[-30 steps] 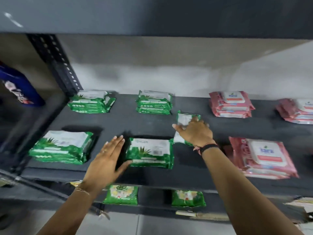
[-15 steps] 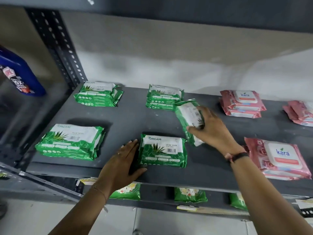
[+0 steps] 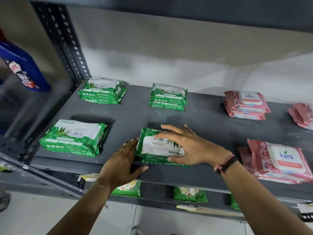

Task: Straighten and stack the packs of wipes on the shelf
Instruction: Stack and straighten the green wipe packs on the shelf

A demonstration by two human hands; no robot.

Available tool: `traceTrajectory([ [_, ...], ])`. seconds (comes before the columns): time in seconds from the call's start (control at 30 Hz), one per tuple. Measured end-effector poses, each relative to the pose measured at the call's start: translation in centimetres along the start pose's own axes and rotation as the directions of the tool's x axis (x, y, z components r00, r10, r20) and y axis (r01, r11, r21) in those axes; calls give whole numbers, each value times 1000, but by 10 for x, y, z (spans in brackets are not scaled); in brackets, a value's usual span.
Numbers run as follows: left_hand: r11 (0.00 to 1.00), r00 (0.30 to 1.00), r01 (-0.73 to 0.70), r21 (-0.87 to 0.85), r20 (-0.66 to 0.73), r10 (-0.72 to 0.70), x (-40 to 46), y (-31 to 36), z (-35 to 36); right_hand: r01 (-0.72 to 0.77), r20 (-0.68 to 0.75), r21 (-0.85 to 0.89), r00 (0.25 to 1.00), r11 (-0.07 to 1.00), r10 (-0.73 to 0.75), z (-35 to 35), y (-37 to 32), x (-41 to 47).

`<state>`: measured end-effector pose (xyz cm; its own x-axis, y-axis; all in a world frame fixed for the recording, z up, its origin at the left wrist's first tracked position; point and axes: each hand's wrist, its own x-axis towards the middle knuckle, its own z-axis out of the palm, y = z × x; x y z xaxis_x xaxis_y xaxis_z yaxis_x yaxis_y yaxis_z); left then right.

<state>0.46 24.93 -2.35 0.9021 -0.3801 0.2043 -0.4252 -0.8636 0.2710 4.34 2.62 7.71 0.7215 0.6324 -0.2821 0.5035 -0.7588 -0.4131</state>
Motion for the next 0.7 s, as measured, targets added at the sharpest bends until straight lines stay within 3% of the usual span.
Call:
traceTrajectory([
  [0.17,1000,1000,-7,7,3,7,0,0,1,33,-4,-168,999,985,-34,2,-6,-7],
  [0.43,1000,999,-10,-20,36,11,-1,-4,5,-98,-85,-288,993,953,77,-4,-10,-12],
  [0.57,999,999,0,-37,32,2,-1,-4,4,1,-21,-426,1000,905,-11,-14,-12,-11],
  [0.7,999,1000,-3,-49,26,4,0,-3,3,37,35,-430,999,902,-24,-13,-9,-4],
])
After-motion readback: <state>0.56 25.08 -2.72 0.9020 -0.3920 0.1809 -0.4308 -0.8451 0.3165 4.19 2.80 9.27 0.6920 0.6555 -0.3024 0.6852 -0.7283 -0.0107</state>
